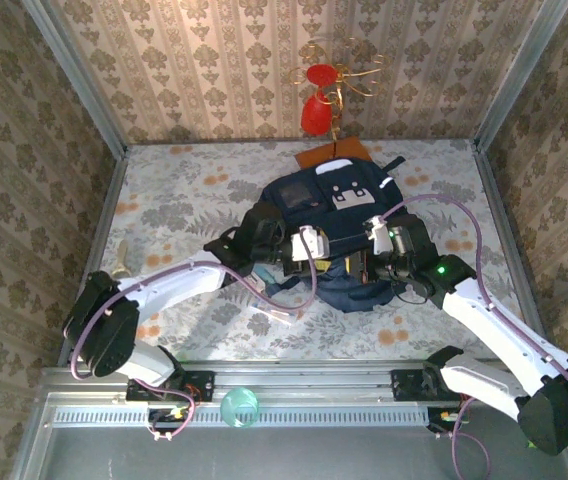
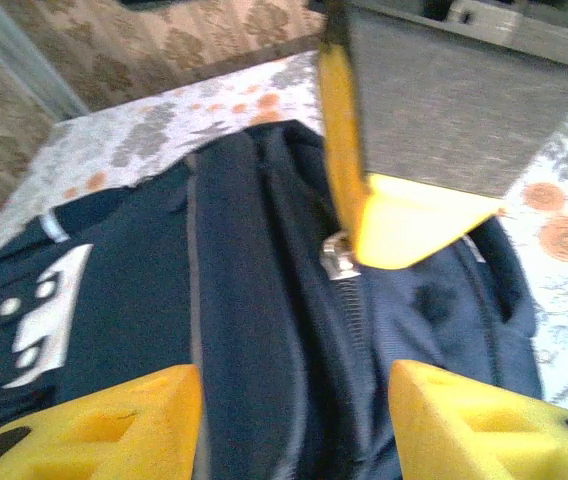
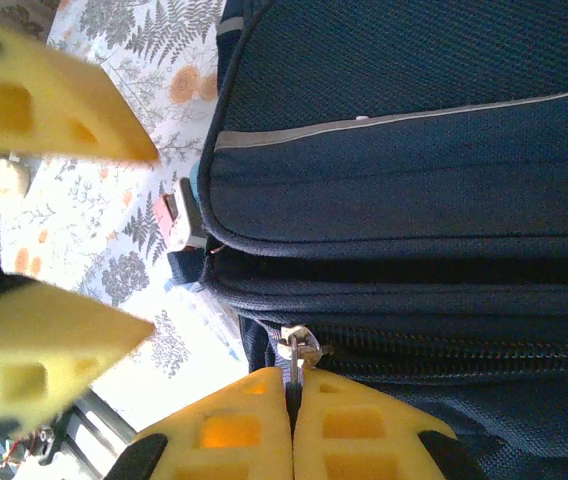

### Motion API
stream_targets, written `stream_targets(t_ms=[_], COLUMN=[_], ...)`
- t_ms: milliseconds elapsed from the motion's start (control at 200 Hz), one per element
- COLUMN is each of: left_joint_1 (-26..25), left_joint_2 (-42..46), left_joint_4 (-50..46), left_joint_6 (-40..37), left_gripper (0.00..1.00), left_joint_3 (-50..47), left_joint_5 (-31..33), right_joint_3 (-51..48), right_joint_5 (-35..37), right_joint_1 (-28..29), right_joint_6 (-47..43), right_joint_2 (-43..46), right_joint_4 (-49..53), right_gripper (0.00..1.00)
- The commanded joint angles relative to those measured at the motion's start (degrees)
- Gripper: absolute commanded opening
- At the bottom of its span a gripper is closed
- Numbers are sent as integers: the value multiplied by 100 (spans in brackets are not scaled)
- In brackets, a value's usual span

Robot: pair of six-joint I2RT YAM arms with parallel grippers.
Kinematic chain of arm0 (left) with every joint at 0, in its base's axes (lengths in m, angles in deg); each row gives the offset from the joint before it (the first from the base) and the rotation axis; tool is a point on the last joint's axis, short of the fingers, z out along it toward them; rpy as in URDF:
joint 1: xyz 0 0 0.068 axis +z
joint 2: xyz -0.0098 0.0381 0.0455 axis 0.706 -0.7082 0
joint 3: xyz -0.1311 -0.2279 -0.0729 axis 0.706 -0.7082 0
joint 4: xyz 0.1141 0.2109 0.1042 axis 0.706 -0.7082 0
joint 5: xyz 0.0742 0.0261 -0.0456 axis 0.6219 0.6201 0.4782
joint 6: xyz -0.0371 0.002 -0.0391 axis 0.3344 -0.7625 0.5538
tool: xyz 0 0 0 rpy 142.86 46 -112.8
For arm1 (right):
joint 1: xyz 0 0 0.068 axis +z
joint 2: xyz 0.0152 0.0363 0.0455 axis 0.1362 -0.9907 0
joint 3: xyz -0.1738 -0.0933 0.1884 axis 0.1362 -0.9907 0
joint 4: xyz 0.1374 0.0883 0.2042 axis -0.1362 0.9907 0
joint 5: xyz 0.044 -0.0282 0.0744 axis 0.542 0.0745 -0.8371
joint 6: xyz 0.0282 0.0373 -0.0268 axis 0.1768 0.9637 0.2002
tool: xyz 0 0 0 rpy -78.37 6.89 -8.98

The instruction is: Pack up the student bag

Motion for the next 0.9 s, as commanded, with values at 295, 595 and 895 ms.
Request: stream_targets(t_ms=[295, 595, 895], left_joint_1=[-221, 107, 622], left_joint_2=[-822, -637, -248], left_joint_4=[-459, -357, -285], left_joint_6=[-278, -553, -604], left_gripper=[29, 0, 0], left_joint_3=[667, 373, 142], left_joint_5=[185, -52, -292], right_joint_3=[102, 114, 176], right_joint_5=[-448, 1402, 2674], right_joint_1=[-9, -186, -371], right_joint_6=[281, 71, 182], right_joint_2=[74, 143, 198], right_joint_4=[-895, 449, 1094], right_gripper=[0, 0, 0])
